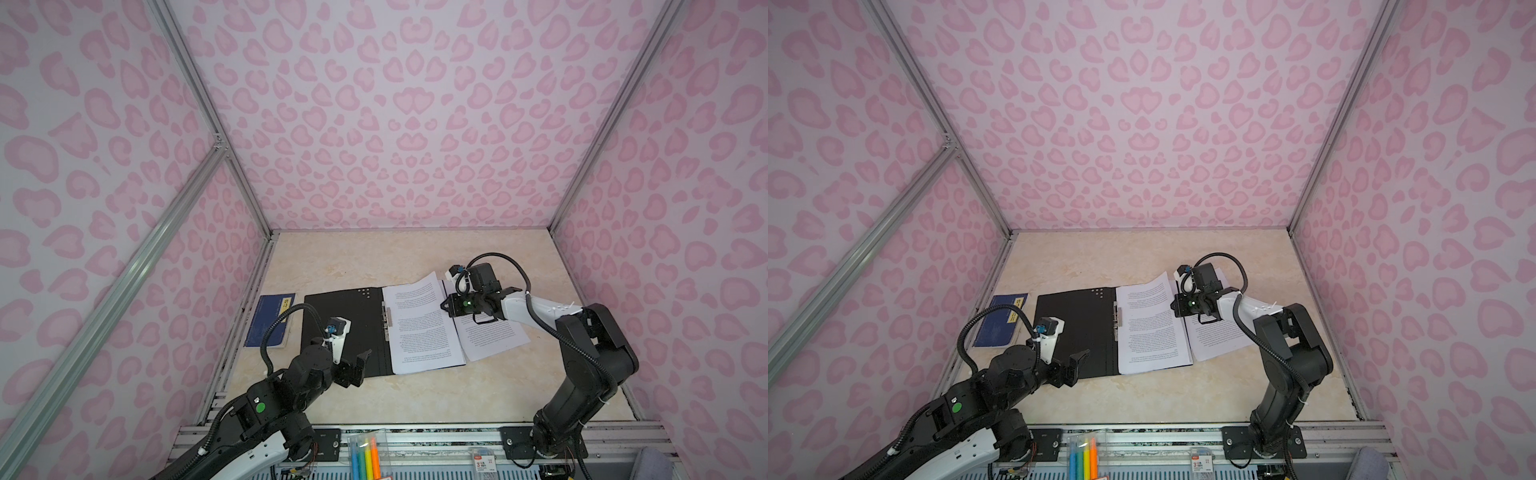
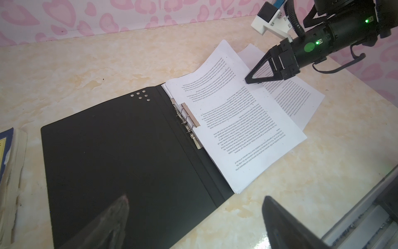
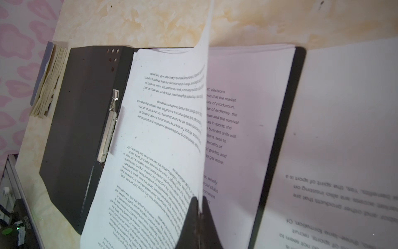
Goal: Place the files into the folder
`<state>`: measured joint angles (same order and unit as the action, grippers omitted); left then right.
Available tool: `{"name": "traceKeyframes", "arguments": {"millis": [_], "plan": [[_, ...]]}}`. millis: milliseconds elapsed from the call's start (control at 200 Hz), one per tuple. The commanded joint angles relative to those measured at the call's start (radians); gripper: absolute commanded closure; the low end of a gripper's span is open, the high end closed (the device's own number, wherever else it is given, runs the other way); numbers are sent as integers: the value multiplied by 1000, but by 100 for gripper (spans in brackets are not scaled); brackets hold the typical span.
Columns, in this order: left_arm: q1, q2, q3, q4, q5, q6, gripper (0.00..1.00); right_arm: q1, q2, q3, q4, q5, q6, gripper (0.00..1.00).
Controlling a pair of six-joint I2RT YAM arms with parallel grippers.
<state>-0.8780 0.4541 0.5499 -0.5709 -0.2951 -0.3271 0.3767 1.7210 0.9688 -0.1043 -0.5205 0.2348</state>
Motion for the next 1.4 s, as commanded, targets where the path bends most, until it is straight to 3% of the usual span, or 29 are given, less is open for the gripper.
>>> {"name": "traceKeyframes", "arguments": {"millis": [0,365,845,955,1205,1395], "plan": [[0,2,-2,12,-1,3,2,-2,2,-3,-10,7,-13,100],[0,2,-2,12,-1,2,2,0,31,1,24,-14,15,100],[0,-6,-2,12,1,1,2,17,47,1,46,-12,38,88],[1,-6,-2,11,0,2,2,17,37,-6,44,15,43,82],[1,-5,-2,11,-1,-8,2,-14,8,-16,19,118,71,47],[1,15,13,25,3,-44,2,-137,-51,-24,-27,243,132,29]]}}
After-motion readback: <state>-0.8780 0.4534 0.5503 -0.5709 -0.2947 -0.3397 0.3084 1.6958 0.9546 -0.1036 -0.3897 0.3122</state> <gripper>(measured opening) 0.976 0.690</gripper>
